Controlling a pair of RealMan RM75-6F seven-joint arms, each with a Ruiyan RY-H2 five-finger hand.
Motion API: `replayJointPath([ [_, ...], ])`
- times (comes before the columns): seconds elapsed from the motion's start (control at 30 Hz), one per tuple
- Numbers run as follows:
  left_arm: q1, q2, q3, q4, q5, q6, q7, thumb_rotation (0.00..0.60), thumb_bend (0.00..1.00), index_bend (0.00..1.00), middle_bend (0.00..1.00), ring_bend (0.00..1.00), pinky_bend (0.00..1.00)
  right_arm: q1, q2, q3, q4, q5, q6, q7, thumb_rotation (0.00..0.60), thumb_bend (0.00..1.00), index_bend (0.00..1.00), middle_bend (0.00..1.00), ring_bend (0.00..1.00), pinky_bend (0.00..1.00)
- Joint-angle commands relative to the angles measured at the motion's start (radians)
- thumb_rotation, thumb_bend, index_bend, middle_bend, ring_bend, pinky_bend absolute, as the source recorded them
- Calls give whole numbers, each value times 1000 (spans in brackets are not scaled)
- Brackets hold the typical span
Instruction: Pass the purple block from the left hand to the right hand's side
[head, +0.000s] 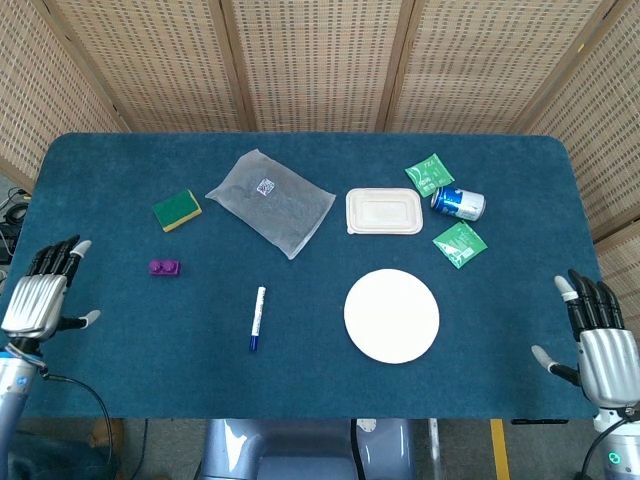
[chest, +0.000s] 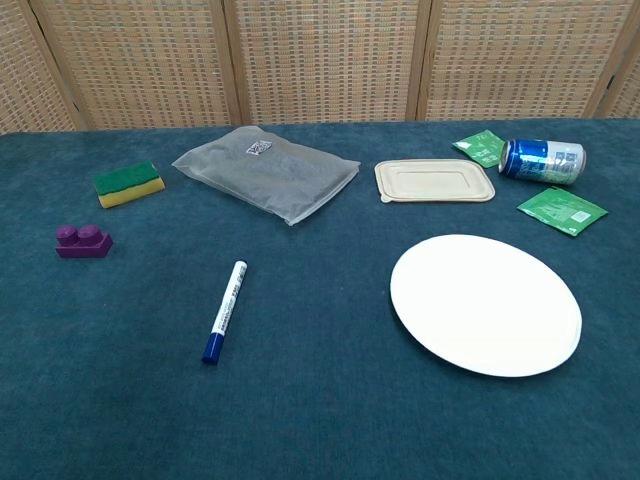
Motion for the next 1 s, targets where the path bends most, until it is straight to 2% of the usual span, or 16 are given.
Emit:
replayJointPath([
  [0.03, -132, -120, -11, 244, 31, -183, -133, 600, 181, 38, 47, 75, 175, 4, -1, 3, -1, 9, -8, -6, 600, 0, 0, 0, 0, 0],
  [0.2, -230, -238, 9, 475, 113, -289, -285, 600, 187, 210, 189, 194, 263, 5, -1, 9, -5, 28, -19, -20, 600, 0, 0, 0, 0, 0],
  [0.37, -284, -328, 34, 631, 167, -323, -370, 600, 187, 252, 212, 212, 280, 7, 3, 12, -8, 48, -33, -27, 600, 0, 6, 0, 0, 0],
  [0.73, -336, -428, 75, 767, 208, -352, -439, 600, 190, 297, 243, 237, 292, 4, 9, 15, -10, 57, -34, -13, 600, 0, 21, 0, 0, 0],
  [1.0, -369, -475, 67, 842, 186, -384, -443, 600, 229, 369, 308, 295, 329, 2, 15, 21, -12, 68, -33, 1, 600, 0, 21, 0, 0, 0],
])
